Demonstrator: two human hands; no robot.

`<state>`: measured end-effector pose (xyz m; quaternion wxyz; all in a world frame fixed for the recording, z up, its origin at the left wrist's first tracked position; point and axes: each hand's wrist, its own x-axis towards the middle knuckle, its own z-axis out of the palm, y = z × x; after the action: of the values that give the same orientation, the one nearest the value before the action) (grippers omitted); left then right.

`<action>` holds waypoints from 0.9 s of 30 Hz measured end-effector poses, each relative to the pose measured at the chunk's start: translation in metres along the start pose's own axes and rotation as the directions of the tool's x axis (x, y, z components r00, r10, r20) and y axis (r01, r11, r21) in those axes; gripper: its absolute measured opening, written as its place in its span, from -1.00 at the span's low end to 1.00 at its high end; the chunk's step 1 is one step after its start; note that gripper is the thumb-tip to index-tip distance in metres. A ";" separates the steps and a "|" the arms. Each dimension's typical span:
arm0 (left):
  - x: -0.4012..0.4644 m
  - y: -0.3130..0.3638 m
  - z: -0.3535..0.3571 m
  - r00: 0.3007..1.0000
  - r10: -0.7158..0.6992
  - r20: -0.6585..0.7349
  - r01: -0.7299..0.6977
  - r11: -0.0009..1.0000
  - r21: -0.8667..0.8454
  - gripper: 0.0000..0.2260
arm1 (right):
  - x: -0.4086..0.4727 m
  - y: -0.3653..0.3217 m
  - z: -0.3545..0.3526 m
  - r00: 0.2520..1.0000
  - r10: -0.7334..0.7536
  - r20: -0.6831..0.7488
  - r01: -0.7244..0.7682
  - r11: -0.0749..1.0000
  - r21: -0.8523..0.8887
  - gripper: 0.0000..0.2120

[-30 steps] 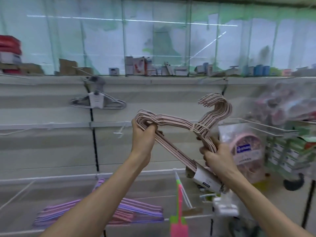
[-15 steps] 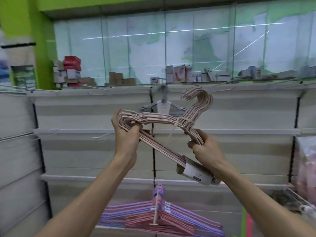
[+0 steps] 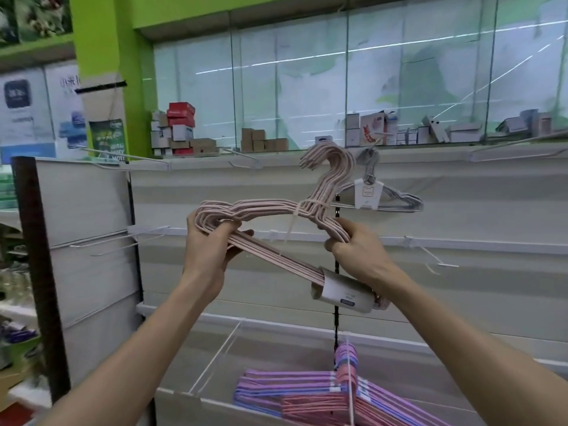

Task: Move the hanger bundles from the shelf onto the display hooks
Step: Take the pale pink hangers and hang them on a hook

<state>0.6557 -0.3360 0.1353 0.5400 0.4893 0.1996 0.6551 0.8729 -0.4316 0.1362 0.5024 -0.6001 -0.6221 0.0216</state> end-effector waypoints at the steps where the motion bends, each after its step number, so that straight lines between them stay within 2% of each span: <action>1: 0.008 0.000 -0.005 1.000 -0.003 -0.008 0.002 1.000 -0.008 -0.54 | 0.008 0.000 0.007 1.000 -0.004 0.005 0.004 1.000 -0.003 -0.79; 12: 0.129 0.000 -0.043 0.999 -0.010 -0.039 0.013 0.996 0.092 -0.55 | 0.121 0.010 0.072 1.000 -0.008 0.000 0.008 1.000 -0.026 -0.83; 18: 0.192 -0.013 -0.052 1.000 -0.019 -0.007 0.019 0.990 0.140 -0.68 | 0.181 0.023 0.092 1.000 -0.009 -0.001 0.009 0.997 -0.078 -0.83; 23: 0.234 -0.031 -0.061 0.999 -0.026 -0.020 0.028 0.993 0.112 -0.66 | 0.221 0.026 0.107 0.999 -0.034 0.010 0.035 0.993 -0.116 -0.84; 27: 0.261 -0.043 -0.066 0.997 -0.079 0.007 0.079 0.995 0.053 -0.77 | 0.246 0.022 0.115 0.998 -0.063 0.026 0.067 0.979 -0.194 -0.88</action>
<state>0.6372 -0.0678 0.1831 0.5535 0.4980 0.2335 0.6254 0.8694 -0.1697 0.2125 0.4354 -0.6254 -0.6456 -0.0501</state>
